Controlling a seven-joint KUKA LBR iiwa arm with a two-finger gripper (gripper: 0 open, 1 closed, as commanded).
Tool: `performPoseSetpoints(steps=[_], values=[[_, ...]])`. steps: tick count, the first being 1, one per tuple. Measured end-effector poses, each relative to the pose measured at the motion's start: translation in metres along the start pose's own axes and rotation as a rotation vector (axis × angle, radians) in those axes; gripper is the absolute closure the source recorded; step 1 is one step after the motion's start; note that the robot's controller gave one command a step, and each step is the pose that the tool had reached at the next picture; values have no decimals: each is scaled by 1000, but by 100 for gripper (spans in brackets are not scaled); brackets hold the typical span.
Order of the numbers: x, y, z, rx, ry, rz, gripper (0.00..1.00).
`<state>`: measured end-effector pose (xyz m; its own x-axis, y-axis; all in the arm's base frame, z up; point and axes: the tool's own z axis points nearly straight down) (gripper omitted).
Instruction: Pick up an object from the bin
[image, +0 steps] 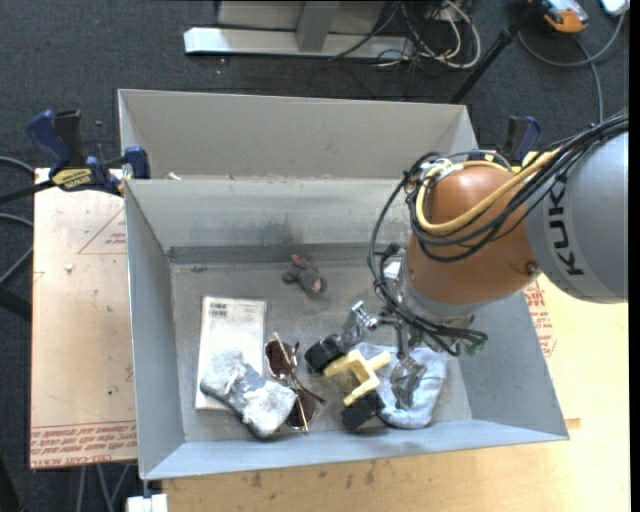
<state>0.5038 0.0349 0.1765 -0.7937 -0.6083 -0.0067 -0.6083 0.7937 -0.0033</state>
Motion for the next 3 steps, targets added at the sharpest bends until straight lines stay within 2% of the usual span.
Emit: performPoseSetpoints(steps=[1,2,3], values=[[-9,25,40,-5,8,16,0],[34,-34,96,14,-15,-176,100],[34,-34,96,15,-15,-177,100]])
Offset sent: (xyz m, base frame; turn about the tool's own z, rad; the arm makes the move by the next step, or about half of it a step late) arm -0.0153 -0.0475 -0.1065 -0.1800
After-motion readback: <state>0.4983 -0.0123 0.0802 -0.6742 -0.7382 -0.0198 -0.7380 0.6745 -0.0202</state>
